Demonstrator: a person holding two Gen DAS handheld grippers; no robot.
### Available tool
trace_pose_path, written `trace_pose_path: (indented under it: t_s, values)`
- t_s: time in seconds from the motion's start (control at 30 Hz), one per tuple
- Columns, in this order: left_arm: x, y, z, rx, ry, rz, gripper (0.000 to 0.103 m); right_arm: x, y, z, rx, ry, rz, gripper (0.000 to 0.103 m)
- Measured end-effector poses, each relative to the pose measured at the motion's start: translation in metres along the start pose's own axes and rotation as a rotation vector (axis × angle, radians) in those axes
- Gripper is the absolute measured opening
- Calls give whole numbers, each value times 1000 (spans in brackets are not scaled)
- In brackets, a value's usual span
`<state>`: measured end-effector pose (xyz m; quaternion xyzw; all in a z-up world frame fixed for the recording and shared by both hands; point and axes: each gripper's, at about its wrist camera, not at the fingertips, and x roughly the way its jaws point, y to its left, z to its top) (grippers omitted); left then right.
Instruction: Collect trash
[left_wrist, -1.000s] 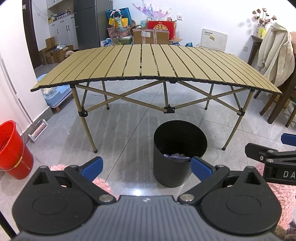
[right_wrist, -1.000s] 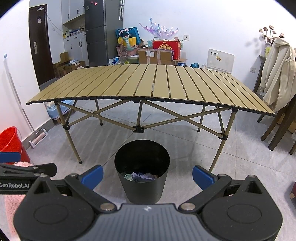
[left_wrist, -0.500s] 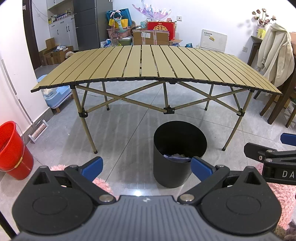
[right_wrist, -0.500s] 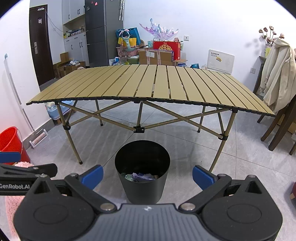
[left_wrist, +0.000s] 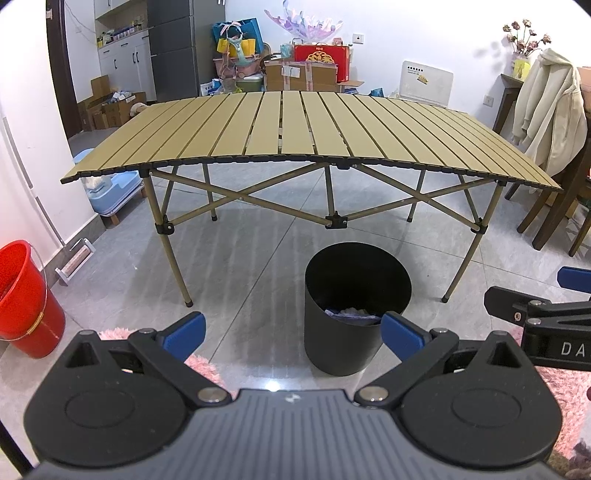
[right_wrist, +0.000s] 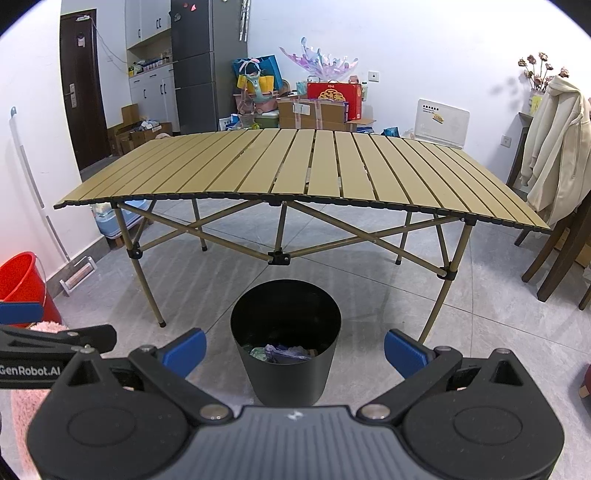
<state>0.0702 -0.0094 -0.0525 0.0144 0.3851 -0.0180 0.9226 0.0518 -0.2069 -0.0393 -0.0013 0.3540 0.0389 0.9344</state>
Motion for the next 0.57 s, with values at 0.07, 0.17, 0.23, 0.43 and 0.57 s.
trace_pose_path:
  t_s: [0.07,0.17,0.23,0.43,0.57]
  values:
    - [0,0,0,-1,0,-3,103,0,0,0,-1,0,0,103]
    - [0,0,0,-1,0,-2,103,0,0,0,-1,0,1,103]
    - [0,0,0,0,-2,0,103,0,0,0,-2,0,2,103]
    - [0,-1,0,-2,-8,2,103,0,1,0,-3,0,2,103]
    - [0,-2,0,2,-12,3,103,0,2,0,-5,2,4,103]
